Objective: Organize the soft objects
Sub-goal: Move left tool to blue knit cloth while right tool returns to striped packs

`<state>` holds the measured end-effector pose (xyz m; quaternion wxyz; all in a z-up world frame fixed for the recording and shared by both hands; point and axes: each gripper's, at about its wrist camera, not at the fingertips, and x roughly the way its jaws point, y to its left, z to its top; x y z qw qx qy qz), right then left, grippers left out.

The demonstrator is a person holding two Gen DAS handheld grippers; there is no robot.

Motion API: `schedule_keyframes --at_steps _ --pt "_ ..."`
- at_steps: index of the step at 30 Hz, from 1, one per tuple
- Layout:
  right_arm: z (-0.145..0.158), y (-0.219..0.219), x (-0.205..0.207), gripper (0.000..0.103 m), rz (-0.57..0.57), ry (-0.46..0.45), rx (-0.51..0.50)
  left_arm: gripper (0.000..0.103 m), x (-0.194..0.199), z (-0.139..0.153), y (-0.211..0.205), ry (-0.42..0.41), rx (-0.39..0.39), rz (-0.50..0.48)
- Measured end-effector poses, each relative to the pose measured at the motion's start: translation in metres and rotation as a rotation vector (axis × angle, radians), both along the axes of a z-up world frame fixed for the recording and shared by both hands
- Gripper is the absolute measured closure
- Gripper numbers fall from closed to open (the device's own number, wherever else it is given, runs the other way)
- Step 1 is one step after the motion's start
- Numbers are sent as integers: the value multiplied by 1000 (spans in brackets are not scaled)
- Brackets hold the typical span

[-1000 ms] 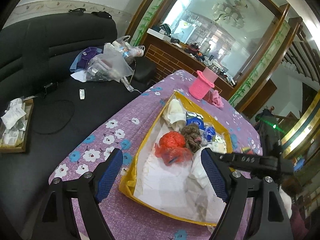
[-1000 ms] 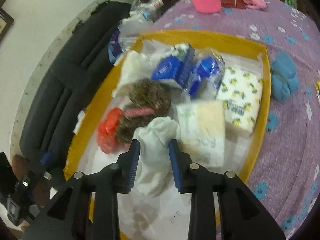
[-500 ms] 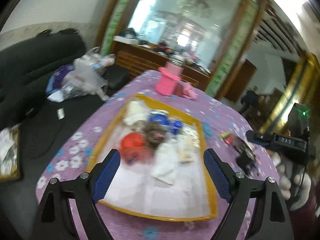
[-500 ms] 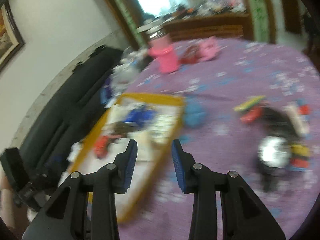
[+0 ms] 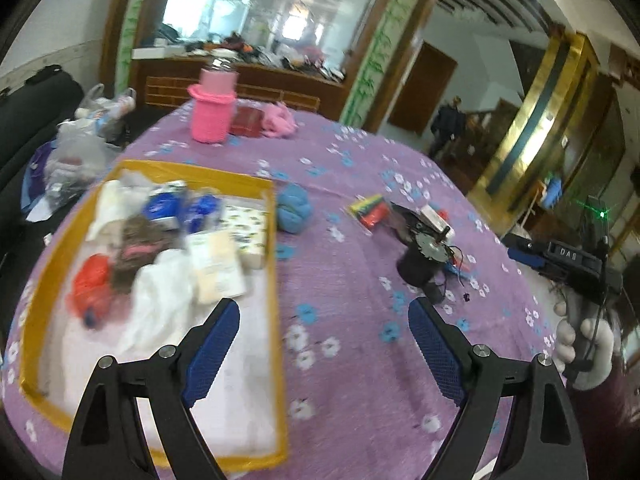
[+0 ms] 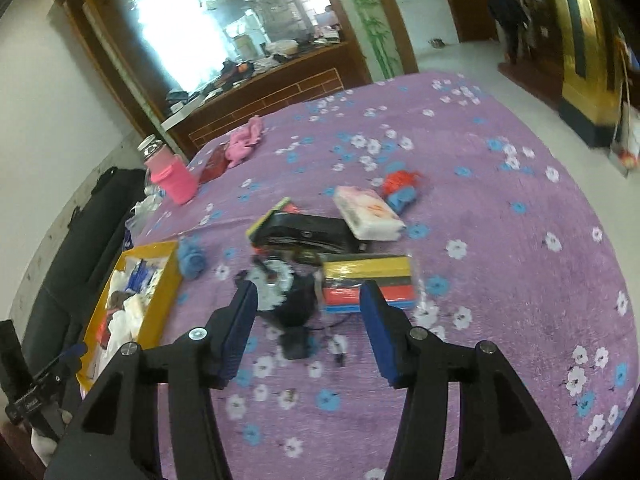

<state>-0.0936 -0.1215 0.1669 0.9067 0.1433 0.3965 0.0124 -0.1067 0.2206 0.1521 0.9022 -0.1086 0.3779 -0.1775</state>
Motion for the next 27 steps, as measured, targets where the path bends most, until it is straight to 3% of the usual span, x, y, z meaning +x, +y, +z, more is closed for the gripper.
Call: schedule_keyframes --at_steps 6,10,16,21,24,27 --pt "-21 -32 12 52 -34 -17 55 16 78 17 -62 3 95 -105" --pt "-30 -48 26 52 -66 -60 36 16 152 12 -87 65 110 -111" --pt "-46 -66 37 52 -74 -68 95 16 253 -19 -115 152 213 -86" --pt "-59 -87 39 52 -104 -42 154 17 287 -51 -129 244 250 -83" --pt "-58 -97 35 52 -126 -51 191 18 287 -62 -133 344 175 -141" --pt "-58 -101 33 52 -139 -52 203 18 257 -58 -140 480 -96 -336"
